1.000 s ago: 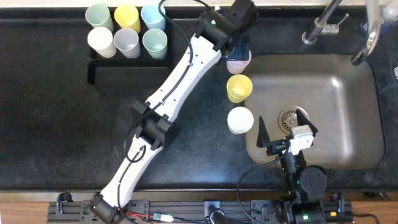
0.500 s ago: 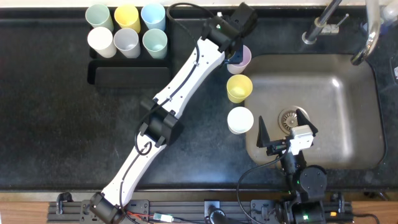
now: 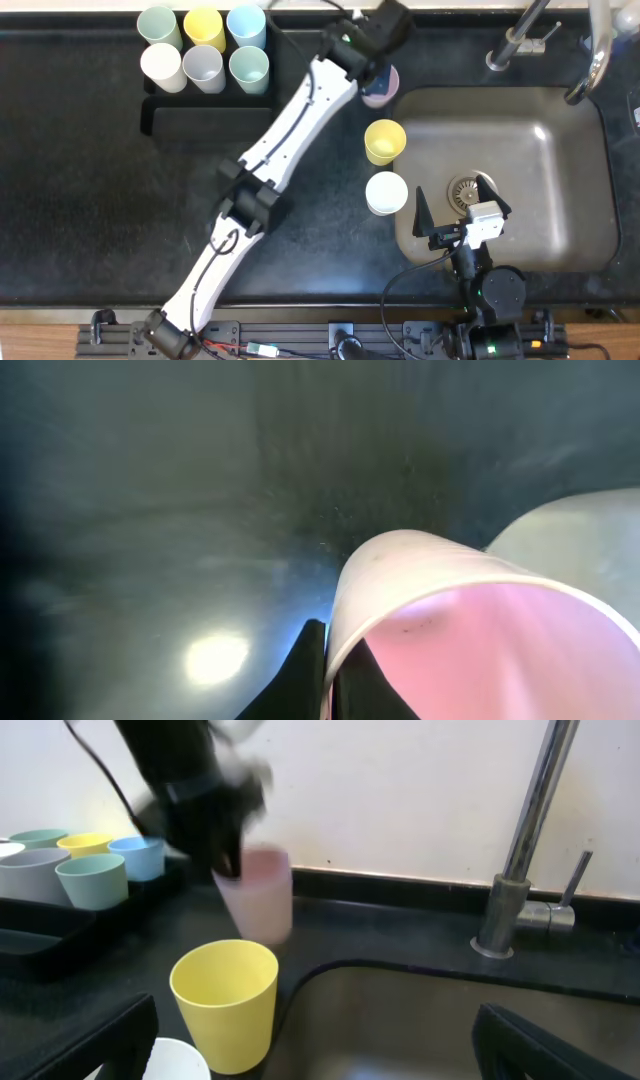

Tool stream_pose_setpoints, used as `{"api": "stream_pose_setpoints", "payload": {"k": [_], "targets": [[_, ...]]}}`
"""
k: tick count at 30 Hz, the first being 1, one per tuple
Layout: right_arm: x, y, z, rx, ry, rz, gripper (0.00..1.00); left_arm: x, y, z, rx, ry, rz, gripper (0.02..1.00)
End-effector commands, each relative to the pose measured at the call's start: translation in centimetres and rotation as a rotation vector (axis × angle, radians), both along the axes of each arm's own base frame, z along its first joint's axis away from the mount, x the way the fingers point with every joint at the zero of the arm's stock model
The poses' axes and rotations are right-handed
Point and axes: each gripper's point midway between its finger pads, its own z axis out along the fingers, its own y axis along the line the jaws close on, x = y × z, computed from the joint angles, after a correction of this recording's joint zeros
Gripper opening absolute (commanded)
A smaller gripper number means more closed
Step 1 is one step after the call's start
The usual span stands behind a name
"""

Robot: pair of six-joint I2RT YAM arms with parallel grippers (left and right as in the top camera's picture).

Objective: Store Cups

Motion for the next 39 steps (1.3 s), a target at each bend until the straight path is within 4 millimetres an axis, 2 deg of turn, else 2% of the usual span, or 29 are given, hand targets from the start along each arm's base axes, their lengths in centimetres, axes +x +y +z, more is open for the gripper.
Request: {"api": "stream_pose_setpoints", "payload": {"k": [1,2,3,5,7,11,15,19,23,26,30,39], "targets": [[0.1,-0.1,-0.4,0.004,0.003,-0.005,0.998,-1.0,9.0,18.4,-0.054,-0.302,0.067,0.034],[0.1,-0.1,-0.4,0.004,0.003,-0.005,0.996,-2.3,13.1,21.6,-0.047,-0.345,0.124,0.034],[0.1,-0.1,-0.4,0.004,0.003,-0.005,0.998,-3.0,15.1,22.7,-0.044,-0.361,0.154,0.034],[0.1,-0.1,-0.4,0.004,0.003,-0.005,0.998,-4.5,19.3,24.4,-0.032,-0.385,0.207,0.034],[0.1,-0.1,-0.4,0.004,0.003,-0.005,0.998,-6.3,23.9,25.1,-0.014,-0.388,0.288,0.036],[0.1,-0.1,-0.4,0.004,0.003,-0.005,0.998,-9.7,31.4,23.3,0.013,-0.329,0.384,0.036],[0.1,-0.1,-0.4,0.004,0.003,-0.005,0.998,-11.6,36.1,19.3,-0.001,-0.222,0.408,0.036],[0.1,-0.1,-0.4,0.004,0.003,-0.005,0.996,-12.0,38.7,14.0,-0.006,-0.110,0.408,0.036],[0.1,-0.1,-0.4,0.004,0.003,-0.005,0.998,-11.4,39.3,8.9,-0.020,-0.051,0.394,0.036],[0.1,-0.1,-0.4,0.004,0.003,-0.005,0.998,-11.1,39.4,6.2,-0.015,-0.025,0.388,0.036],[0.1,-0.1,-0.4,0.004,0.003,-0.005,0.998,-10.6,39.6,3.7,-0.008,0.009,0.372,0.036],[0.1,-0.1,-0.4,0.004,0.003,-0.005,0.998,-8.6,40.2,1.3,0.003,0.022,0.374,0.038]]}}
